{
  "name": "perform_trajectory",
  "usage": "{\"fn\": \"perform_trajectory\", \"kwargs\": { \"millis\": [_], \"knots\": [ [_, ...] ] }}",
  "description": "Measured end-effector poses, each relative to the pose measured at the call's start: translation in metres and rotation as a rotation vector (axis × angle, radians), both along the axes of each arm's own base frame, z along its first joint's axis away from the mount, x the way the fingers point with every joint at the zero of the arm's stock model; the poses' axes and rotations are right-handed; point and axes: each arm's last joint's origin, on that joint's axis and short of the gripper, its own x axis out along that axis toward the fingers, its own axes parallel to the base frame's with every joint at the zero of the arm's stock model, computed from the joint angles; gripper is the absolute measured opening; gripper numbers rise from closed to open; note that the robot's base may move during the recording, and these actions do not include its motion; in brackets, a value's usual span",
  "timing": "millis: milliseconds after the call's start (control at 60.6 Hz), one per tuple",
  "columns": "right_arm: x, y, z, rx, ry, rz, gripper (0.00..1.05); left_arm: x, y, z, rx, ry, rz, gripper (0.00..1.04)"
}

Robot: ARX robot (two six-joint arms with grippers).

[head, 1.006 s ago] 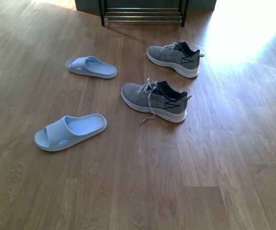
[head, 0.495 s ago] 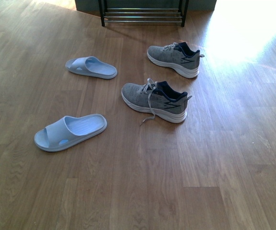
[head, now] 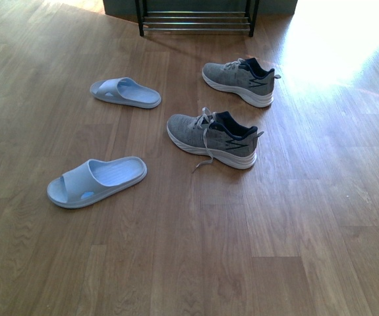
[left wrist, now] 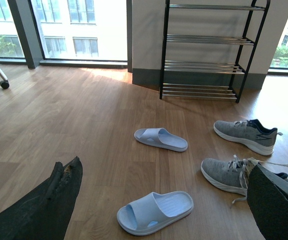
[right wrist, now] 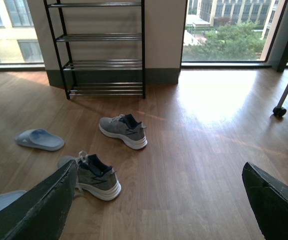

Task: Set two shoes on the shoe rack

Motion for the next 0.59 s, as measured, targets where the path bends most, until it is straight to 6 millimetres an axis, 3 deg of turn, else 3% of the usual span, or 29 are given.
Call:
{"fn": "perform_trajectory", "kwargs": {
  "millis": [594],
  "knots": [
    [0.0,-0.0001,0.0,0.0,0.0,-0.003,0.96,0.0,0.0,0.0,0.0,0.0,-0.001,0.95]
  ]
}}
